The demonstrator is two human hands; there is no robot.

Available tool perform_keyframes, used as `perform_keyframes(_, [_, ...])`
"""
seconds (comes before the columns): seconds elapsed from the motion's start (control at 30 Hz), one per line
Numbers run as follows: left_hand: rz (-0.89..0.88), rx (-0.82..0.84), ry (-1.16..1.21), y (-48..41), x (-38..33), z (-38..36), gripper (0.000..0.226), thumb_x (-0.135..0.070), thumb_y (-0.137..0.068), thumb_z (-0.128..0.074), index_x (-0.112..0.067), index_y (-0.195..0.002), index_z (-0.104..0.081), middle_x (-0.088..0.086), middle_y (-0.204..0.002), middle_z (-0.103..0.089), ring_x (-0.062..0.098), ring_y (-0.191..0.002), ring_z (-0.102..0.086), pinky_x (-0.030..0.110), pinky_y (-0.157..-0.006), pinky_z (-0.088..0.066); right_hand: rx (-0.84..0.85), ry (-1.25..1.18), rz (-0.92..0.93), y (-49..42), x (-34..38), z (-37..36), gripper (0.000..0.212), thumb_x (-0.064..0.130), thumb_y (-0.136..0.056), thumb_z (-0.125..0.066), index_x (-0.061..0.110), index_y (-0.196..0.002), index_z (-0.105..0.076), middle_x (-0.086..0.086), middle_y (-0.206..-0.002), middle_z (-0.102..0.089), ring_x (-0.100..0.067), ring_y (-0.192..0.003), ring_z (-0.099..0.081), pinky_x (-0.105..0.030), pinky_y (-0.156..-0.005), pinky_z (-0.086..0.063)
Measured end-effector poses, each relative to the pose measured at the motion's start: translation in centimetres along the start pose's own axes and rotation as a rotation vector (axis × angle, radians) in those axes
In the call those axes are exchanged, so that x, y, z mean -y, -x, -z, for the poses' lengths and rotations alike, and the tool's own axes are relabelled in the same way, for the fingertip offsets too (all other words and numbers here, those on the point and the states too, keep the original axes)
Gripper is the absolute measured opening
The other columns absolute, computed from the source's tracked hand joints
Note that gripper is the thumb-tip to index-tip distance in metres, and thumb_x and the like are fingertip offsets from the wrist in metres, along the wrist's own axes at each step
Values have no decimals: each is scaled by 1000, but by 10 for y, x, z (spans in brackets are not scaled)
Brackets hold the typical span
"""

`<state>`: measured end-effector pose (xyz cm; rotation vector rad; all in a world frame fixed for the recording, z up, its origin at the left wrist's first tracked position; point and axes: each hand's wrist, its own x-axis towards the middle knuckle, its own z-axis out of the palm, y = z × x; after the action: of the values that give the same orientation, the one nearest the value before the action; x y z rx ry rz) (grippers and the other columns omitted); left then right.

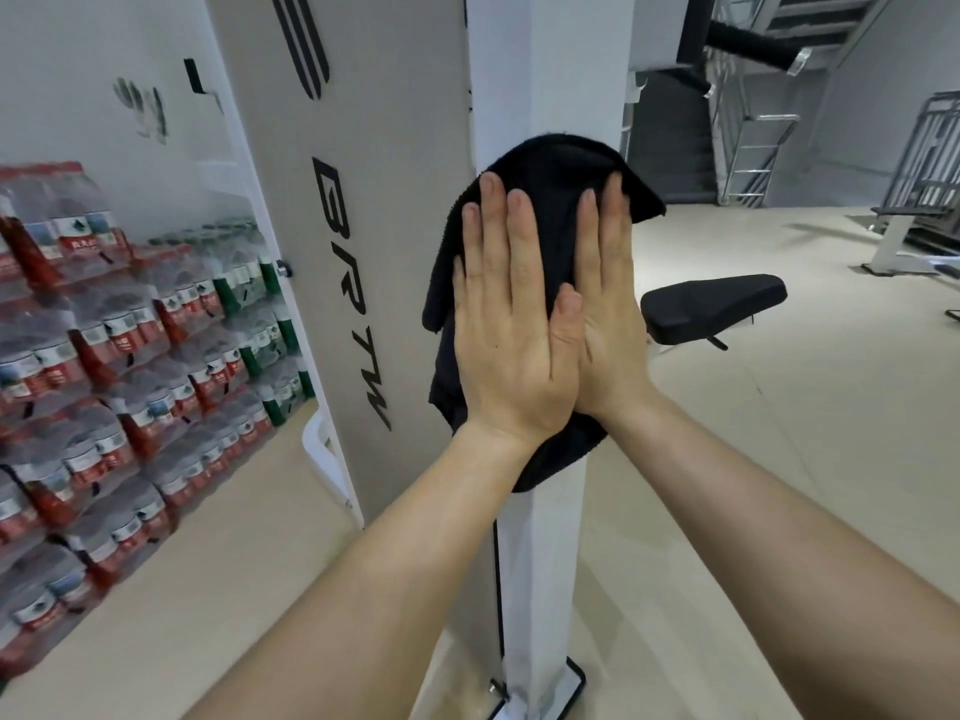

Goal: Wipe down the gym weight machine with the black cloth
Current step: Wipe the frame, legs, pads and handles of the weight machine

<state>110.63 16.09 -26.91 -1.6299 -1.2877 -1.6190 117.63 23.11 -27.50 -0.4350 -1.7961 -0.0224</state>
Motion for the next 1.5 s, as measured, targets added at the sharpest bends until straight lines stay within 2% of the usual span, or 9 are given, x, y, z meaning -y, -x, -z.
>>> perform_keyframes(0.17, [58,-34,-48,32,6,-8,65,-29,-97,-28,2,-154,-18,20,-163,-16,29,-154,-12,53,-122,-17,79,68,37,40,-18,-2,60,39,-107,-25,5,-154,-9,-30,-162,-4,-39,-153,-5,-40,-125,-8])
perform_keyframes(0.3, [51,-15,-70,76,18,-14,63,-26,-98,-29,0,-153,-15,21,-162,-17,29,-154,-9,51,-123,-14,104,64,15,70,-24,-9,66,31,-103,-35,10,-157,-3,-26,-163,-2,-34,-154,0,-43,-125,-7])
perform_keyframes(0.43, [68,-9,-20,103,33,-19,62,-23,-97,-29,0,-153,-15,24,-161,-17,32,-153,-4,57,-122,-12,181,89,57,103,-31,-8,63,44,-106,-22,26,-157,10,-9,-165,5,-34,-154,-1,-40,-125,-7])
perform_keyframes(0.57, [37,56,-16,118,45,-15,62,-23,-97,-29,2,-152,-16,27,-160,-17,42,-151,-13,48,-123,-9,200,32,37,124,-25,-1,66,47,-105,-22,9,-157,-10,-12,-164,0,-31,-154,-3,-44,-125,-10])
perform_keyframes(0.73, [11,108,-42,117,53,-10,59,-34,-104,-20,-2,-153,-14,26,-161,-15,41,-151,-13,56,-122,-11,103,-110,-28,111,-6,-14,65,39,-106,-24,-4,-153,-17,-30,-162,-5,-42,-153,-5,-58,-122,-14])
perform_keyframes(1.0, [-13,52,32,133,65,-22,61,-39,-103,-15,2,-149,-18,26,-158,-15,46,-149,-16,60,-121,-11,-86,-91,-35,128,-20,-47,67,46,-105,-14,-5,-148,-17,-33,-155,-9,-32,-151,-5,-60,-122,-11])
perform_keyframes(1.13, [-4,39,33,162,72,-27,63,-42,-103,-12,-2,-152,-16,24,-157,-13,47,-149,-15,56,-122,-10,-80,-72,-18,161,-29,-56,65,46,-105,-13,7,-157,-5,-34,-154,-8,-34,-150,-5,-59,-122,-9])
perform_keyframes(1.27, [-3,44,15,202,83,-32,58,-42,-104,-13,-27,-158,2,3,-167,-3,32,-152,-8,52,-122,-9,-41,-35,-68,200,-34,-64,64,48,-105,-10,16,-160,-2,-29,-155,-5,-34,-150,-4,-52,-123,-7])
perform_keyframes(1.5, [59,218,-24,274,95,-28,60,-43,-106,-16,-29,-157,14,-9,-165,18,27,-153,2,44,-123,-5,173,102,-110,275,-47,-65,60,45,-105,-14,30,-156,16,-26,-158,-2,-31,-152,3,-42,-125,-4])
